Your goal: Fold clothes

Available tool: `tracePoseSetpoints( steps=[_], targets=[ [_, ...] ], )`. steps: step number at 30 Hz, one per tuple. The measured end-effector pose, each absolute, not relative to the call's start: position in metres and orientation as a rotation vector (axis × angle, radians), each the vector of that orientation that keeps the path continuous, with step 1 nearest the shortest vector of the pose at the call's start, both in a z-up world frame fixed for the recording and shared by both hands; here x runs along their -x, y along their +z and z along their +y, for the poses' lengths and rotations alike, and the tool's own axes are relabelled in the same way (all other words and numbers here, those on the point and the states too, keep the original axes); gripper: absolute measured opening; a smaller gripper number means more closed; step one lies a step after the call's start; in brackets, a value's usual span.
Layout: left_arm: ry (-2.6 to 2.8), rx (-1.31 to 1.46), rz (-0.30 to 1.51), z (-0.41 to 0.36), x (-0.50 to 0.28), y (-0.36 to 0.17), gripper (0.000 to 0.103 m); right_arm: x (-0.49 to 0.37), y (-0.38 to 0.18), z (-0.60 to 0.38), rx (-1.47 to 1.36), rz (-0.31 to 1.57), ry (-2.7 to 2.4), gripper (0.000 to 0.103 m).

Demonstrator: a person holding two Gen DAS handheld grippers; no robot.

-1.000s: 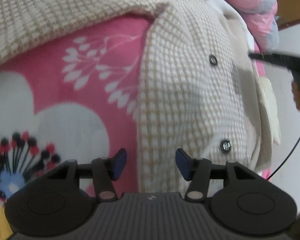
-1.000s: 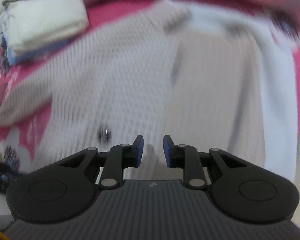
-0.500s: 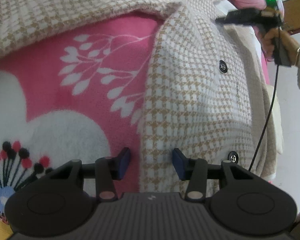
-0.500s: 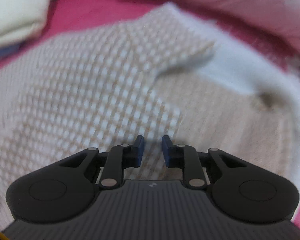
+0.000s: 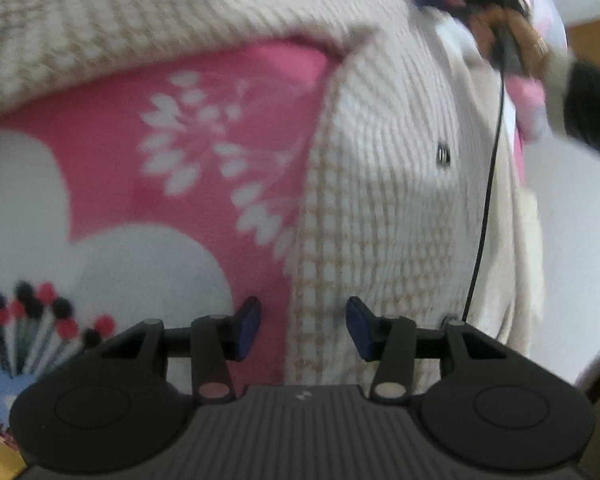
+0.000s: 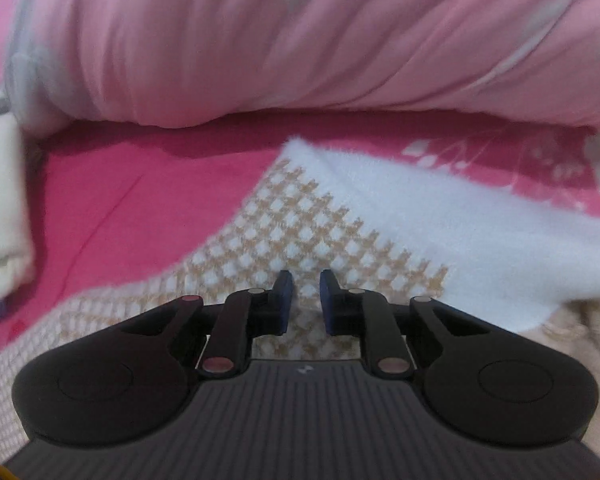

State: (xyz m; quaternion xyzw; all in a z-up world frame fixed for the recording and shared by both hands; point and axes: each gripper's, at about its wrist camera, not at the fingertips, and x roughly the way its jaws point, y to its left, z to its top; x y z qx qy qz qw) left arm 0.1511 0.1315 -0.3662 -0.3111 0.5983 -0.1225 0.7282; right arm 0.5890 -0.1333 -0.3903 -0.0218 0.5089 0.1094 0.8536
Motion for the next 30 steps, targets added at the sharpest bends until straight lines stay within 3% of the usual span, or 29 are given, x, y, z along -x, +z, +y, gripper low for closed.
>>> tracePoseSetpoints(
  steps=[6,9,14,19,26,30],
  targets=[
    [-0.149,0.597,1.141,0.173,-0.179,-0.337,0.061,-0.51,-0.335,-0.115,0.11,1.077,0.418,0.019],
    [-0.051,0.757,1.158,0.2,-0.192,-0.349,0.062,-0.473,-0.321,-0.084,0.162,1.073,0.579,0.028],
    [0.1,1.068,1.125,0.246,-0.181,-0.364,0.067,-0.46,-0.325,-0.031,0.189,1.088,0.762,0.033],
    [0.052,0.852,1.165,0.251,-0.177,-0.348,0.065,-0.468,-0.338,0.034,0.483,1.063,0.972,0.048],
    [-0.041,0.478,1.091,0.232,-0.183,-0.32,0.063,-0.478,-0.355,0.109,0.844,1.105,1.24,0.057],
    [-0.028,0.426,1.073,0.241,-0.189,-0.322,0.061,-0.484,-0.364,0.152,1.057,1.114,1.388,0.065]
  ],
)
